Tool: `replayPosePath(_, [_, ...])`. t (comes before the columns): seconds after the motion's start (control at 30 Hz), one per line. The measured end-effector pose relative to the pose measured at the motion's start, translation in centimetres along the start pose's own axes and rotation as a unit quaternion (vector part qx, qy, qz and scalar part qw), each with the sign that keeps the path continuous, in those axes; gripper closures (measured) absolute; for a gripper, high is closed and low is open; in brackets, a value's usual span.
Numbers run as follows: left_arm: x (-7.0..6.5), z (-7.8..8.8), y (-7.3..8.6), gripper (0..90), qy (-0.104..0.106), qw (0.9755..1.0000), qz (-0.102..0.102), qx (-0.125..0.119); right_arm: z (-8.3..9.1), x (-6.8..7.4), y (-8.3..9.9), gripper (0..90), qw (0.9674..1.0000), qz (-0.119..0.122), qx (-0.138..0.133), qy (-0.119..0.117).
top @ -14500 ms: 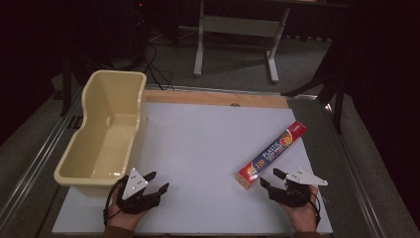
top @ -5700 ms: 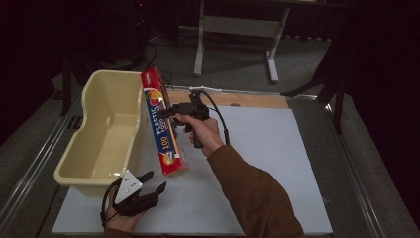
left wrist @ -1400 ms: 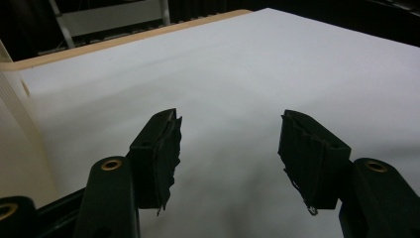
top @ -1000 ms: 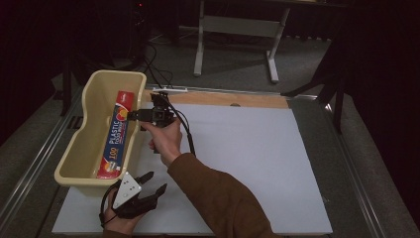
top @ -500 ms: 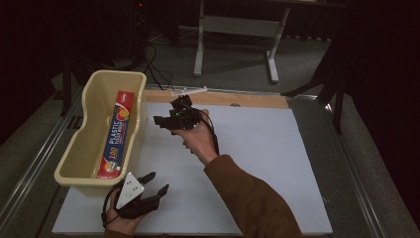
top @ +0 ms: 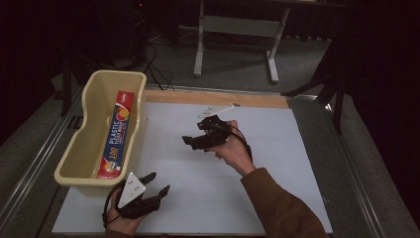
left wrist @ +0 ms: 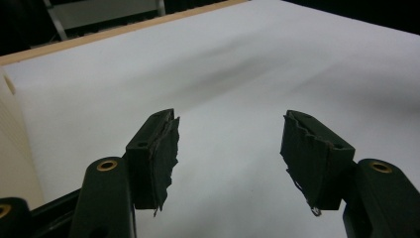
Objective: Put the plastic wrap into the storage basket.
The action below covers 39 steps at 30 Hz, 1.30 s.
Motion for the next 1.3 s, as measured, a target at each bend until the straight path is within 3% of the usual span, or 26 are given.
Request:
replayPosePath(0.07, [-0.1,0.0,0.0,38.6,0.0,1.0,0.0,0.0,0.3,-0.2,0.5,22.5,1.0,0.002,0.003,0.003])
replayPosePath(0.1, [-0.1,0.0,0.0,38.3,-0.001,1.0,0.0,0.0,0.9,-0.6,1.8,21.1,0.9998,0.01,0.008,0.012])
replayPosePath(0.2, [0.0,-0.1,0.0,37.7,-0.004,1.0,0.002,0.001,1.9,-1.2,3.1,20.4,0.9994,0.016,0.004,0.03])
replayPosePath(0.43, [0.0,-0.1,0.1,36.4,-0.005,1.0,0.005,0.006,4.0,-1.9,6.6,19.5,0.9995,-0.004,-0.022,0.022])
replayPosePath(0.63, [0.0,-0.1,0.1,35.8,-0.005,0.9999,0.004,0.008,6.1,-2.0,9.6,19.0,0.9987,0.012,-0.029,0.04])
replayPosePath(0.83, [-0.2,-0.3,0.1,34.4,-0.006,0.9999,0.001,0.012,8.4,-2.4,13.0,18.9,0.9965,0.003,-0.066,0.05])
replayPosePath(0.9, [-0.2,-0.4,0.2,34.1,-0.007,0.9999,0.004,0.014,8.7,-2.4,13.5,18.9,0.9963,0.0,-0.069,0.051])
replayPosePath(0.93, [-0.2,-0.4,0.2,32.8,-0.009,0.9998,0.005,0.014,9.3,-2.5,15.0,18.9,0.9958,-0.006,-0.069,0.06])
replayPosePath(1.0, [-0.1,-0.4,0.2,32.5,-0.009,0.9998,0.005,0.015,9.9,-2.5,16.1,18.2,0.9956,-0.009,-0.067,0.064])
replayPosePath(1.07, [-0.1,-0.4,0.2,32.0,-0.01,0.9998,0.004,0.017,10.2,-2.5,16.5,18.0,0.9953,-0.009,-0.073,0.063])
replayPosePath(1.23, [-0.1,-0.5,0.2,32.0,-0.012,0.9997,-0.001,0.019,12.5,-1.8,18.0,17.8,0.9909,-0.019,-0.117,0.063])
replayPosePath(1.3, [-0.1,-0.5,0.3,32.0,-0.013,0.9997,0.0,0.02,13.1,-1.6,18.4,17.9,0.9901,-0.02,-0.121,0.069])
Point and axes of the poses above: each handheld gripper's, and its own axes: z roughly backward along the jaws, y roughly out of its underside, x roughly to its left, the point moved 5 cm from there along -z, roughly forward along the jaws, and after that the axes turned 12 degrees about -y, right-handed, at the moved point
